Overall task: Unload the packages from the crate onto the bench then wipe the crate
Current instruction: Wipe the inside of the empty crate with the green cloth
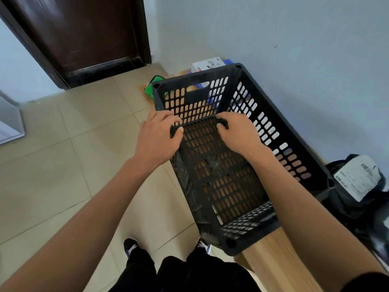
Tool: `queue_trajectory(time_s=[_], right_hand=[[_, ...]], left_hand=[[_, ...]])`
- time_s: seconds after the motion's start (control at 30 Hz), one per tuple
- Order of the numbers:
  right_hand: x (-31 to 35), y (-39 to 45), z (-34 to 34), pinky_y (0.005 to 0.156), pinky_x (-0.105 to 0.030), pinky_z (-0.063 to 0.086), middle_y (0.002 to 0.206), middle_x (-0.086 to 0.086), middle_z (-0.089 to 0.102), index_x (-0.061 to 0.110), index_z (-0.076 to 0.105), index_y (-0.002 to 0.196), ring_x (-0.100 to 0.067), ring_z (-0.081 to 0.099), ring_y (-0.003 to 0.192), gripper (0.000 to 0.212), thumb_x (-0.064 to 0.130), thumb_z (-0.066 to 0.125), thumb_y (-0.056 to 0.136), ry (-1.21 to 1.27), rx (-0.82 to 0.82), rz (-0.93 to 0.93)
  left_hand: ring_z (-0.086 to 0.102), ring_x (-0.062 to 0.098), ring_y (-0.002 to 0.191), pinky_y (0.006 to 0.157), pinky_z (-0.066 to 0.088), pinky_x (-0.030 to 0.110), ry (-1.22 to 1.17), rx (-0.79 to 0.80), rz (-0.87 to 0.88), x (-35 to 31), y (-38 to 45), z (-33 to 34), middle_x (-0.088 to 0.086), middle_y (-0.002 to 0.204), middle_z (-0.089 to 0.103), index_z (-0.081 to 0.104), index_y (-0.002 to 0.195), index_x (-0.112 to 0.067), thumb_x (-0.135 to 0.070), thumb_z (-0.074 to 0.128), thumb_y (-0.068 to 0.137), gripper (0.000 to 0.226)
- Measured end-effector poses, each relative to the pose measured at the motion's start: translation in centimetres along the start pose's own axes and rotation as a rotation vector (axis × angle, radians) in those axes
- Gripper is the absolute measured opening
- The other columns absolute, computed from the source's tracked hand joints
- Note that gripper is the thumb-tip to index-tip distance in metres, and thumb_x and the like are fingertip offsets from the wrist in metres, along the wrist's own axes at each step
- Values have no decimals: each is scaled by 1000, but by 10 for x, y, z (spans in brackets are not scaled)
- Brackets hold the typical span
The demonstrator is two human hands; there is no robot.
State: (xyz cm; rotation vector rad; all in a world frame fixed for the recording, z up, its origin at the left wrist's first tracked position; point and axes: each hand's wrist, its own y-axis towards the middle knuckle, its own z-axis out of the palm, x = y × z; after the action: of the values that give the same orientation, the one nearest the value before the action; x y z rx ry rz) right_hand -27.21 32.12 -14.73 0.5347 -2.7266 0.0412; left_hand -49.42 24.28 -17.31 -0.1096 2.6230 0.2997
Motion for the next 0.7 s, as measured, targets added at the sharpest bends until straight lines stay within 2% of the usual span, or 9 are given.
queue_trajectory(time_s=[0.27, 0.33, 0.43, 0.53, 0.7], right_hand=[[125, 27, 8, 107, -39, 48, 137, 2, 65, 23, 64, 135, -19, 60, 124, 36, 27, 55, 101, 87, -22, 36], [156, 39, 13, 106, -38, 49, 134, 1, 66, 24, 64, 135, -19, 61, 121, 35, 26, 56, 101, 110, -33, 37], [197, 58, 22, 99, -40, 54, 132, -2, 67, 23, 63, 135, -21, 64, 117, 35, 25, 55, 101, 124, -15, 37], [226, 82, 33, 94, -42, 56, 130, -6, 67, 23, 63, 135, -24, 65, 113, 36, 25, 53, 101, 145, 13, 41], [250, 131, 67, 102, -48, 52, 136, -5, 64, 22, 61, 137, -25, 60, 123, 37, 24, 53, 101, 229, 39, 88]], left_hand=[[53, 23, 124, 102, 43, 41, -29, 153, 31, 96, 20, -65, -1, 133, 63, 63, 128, -26, -40, 54, 100, 32], [55, 23, 122, 100, 44, 40, -30, 173, 33, 117, 29, -82, -2, 130, 64, 63, 124, -30, -39, 54, 100, 28], [58, 22, 122, 103, 45, 42, 0, 193, 35, 144, 46, -105, -2, 133, 65, 62, 132, -26, -40, 52, 101, 35], [59, 20, 122, 104, 47, 42, -1, 223, 28, 169, 69, -116, -4, 133, 65, 61, 134, -26, -41, 50, 101, 38], [61, 21, 119, 99, 50, 42, 15, 224, 31, 206, 115, -117, -3, 128, 68, 62, 132, -24, -40, 52, 101, 37]])
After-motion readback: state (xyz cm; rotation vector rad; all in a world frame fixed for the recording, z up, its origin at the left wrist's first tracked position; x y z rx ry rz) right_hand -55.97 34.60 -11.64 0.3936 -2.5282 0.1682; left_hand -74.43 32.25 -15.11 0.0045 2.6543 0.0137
